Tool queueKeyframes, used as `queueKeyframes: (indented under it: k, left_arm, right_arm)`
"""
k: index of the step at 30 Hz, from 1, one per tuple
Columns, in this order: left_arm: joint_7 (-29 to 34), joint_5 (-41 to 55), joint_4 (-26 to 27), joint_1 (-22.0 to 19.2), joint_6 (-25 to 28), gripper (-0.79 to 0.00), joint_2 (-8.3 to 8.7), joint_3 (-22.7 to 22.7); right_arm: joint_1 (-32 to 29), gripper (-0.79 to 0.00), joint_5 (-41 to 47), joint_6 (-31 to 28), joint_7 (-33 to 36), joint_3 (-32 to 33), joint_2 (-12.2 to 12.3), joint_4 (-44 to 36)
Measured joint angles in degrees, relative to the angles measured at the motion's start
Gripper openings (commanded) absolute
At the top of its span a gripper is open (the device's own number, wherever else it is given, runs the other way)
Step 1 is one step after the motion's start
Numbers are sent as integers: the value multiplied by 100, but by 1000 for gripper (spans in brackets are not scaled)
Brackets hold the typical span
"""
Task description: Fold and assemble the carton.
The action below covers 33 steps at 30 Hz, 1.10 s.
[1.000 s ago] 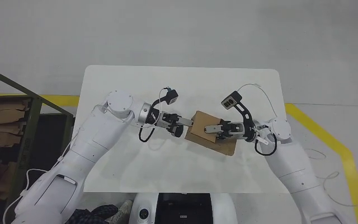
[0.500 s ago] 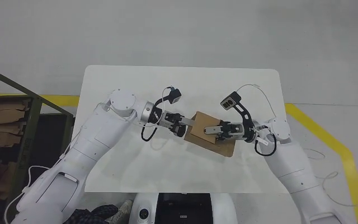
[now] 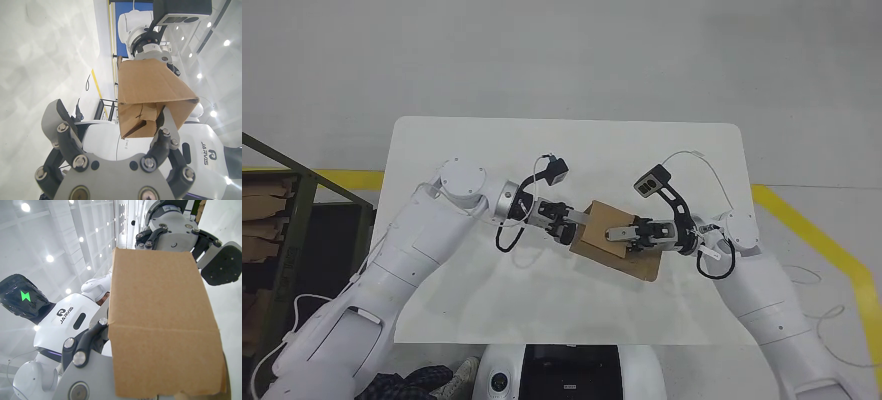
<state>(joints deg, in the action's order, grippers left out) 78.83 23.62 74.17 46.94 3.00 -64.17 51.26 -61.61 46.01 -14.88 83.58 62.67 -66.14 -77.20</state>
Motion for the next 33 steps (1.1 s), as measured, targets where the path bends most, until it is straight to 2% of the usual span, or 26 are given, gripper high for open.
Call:
queueKeyframes:
  k: [21, 33]
  left_arm:
    - [14, 11, -13, -46, -4, 0, -23, -61]
    - [-172, -98, 1, 264, 118, 0, 177, 548]
  right_arm:
    - [-2, -785, 38, 19, 73, 35, -6, 3]
    - [4, -785, -171, 60, 56, 129, 27, 110]
